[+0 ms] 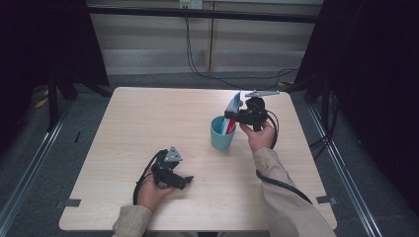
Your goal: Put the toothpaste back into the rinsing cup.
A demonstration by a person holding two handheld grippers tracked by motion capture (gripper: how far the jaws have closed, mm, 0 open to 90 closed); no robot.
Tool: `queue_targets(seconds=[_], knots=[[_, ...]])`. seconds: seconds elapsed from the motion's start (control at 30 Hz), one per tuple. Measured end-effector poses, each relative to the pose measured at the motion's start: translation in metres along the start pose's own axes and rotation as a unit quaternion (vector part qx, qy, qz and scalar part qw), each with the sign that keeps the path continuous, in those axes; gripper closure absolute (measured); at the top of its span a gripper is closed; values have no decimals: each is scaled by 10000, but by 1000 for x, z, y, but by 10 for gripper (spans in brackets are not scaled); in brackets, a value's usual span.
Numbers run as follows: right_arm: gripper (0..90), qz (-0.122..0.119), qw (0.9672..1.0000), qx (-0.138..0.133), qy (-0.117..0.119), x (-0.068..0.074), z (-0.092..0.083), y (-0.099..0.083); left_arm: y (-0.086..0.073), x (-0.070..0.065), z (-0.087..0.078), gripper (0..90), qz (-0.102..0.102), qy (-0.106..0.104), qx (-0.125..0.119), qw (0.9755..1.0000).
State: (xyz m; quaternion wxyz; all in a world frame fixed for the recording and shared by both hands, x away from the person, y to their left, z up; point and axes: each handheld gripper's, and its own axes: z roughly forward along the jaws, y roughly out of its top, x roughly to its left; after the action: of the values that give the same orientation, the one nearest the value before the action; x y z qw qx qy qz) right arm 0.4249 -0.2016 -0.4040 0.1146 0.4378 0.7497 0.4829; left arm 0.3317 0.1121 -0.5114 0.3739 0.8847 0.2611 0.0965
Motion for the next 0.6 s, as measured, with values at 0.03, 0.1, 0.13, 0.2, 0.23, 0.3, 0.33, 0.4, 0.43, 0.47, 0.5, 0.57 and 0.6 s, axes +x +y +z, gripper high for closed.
queue_targets(seconds=[0.03, 0.1, 0.13, 0.2, 0.23, 0.3, 0.33, 0.4, 0.43, 0.47, 0.5, 0.57, 0.6], knots=[[722, -6, 10000, 10, -8, 0, 0, 0, 0, 0, 0, 50, 15, -4, 4, 10000], [722, -9, 10000, 12, -8, 0, 1, -1, 0, 0, 0, 50, 13, -16, 18, 10000], [721, -20, 10000, 13, 8, 0, 2, -2, 0, 0, 0, 51, 10, -16, 15, 10000], [721, -5, 10000, 39, 19, 0, 3, -4, 0, 0, 0, 51, 9, -17, 12, 10000], [720, -25, 10000, 44, 26, 1, 4, -5, 0, 0, 0, 51, 11, -17, 15, 10000], [720, -3, 10000, 65, 22, 1, 6, -6, 0, 0, 0, 52, 10, -17, 14, 10000], [720, 2, 10000, 73, 31, 1, 6, -7, 0, 0, 0, 53, 11, -19, 16, 10000], [720, 13, 9999, 99, 24, 1, 7, -8, 0, 0, -1, 55, 20, -13, 21, 10000], [720, 7, 10000, 91, 31, 1, 7, -8, 0, 0, -1, 55, 21, -15, 21, 10000], [720, -29, 9999, 88, 55, 1, 8, -8, 0, 0, -1, 56, 19, -14, 21, 10000], [719, -53, 9999, 105, 44, 2, 8, -8, 0, 0, -1, 56, 20, -13, 21, 10000], [719, -73, 9999, 121, 52, 3, 8, -7, 0, 0, -1, 56, 20, -13, 21, 10000], [719, -89, 9999, 120, 35, 3, 8, -7, 0, 0, -1, 56, 21, -12, 22, 10000]])
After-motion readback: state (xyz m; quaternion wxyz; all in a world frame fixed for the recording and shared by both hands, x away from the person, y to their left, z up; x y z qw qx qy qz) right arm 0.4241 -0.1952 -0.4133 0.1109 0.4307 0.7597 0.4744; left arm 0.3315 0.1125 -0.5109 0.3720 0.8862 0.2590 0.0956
